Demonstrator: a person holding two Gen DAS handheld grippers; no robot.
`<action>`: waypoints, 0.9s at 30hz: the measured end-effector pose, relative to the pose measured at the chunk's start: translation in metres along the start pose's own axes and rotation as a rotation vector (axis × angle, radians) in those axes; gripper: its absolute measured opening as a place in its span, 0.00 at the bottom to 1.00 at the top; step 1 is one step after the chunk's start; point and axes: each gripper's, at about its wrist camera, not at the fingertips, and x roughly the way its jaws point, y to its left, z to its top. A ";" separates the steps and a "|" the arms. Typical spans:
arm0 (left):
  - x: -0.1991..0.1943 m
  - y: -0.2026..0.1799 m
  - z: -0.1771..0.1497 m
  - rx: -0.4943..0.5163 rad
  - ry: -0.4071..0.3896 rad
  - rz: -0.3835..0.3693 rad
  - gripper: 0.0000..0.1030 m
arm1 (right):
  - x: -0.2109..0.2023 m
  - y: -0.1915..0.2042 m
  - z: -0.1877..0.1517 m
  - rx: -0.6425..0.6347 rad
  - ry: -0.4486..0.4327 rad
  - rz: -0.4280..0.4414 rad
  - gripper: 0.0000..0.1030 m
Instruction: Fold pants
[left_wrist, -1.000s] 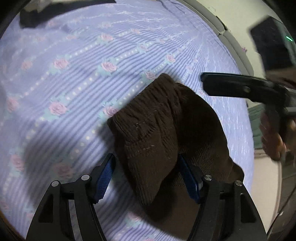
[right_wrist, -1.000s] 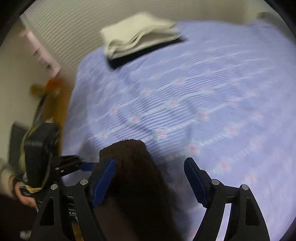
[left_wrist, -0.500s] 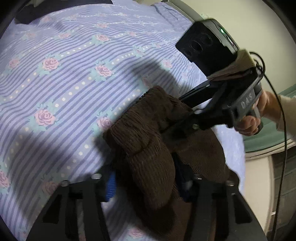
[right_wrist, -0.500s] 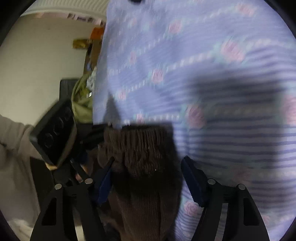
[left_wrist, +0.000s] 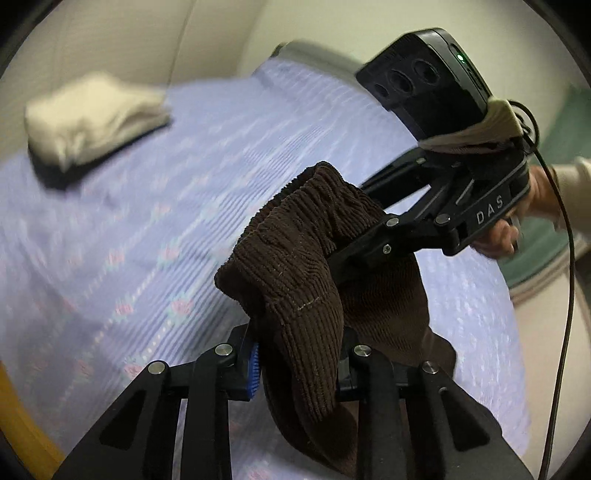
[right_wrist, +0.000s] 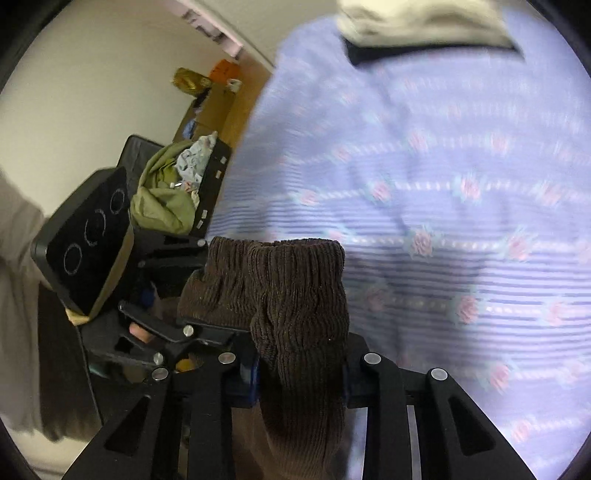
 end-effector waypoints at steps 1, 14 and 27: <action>-0.011 -0.012 0.001 0.032 -0.020 0.003 0.26 | -0.018 0.019 -0.007 -0.041 -0.014 -0.025 0.30; -0.073 -0.238 -0.100 0.481 -0.139 -0.044 0.28 | -0.122 0.185 -0.219 -0.258 -0.090 -0.423 0.30; -0.014 -0.341 -0.300 1.127 -0.207 0.049 0.48 | 0.009 0.236 -0.418 -0.424 -0.077 -0.860 0.36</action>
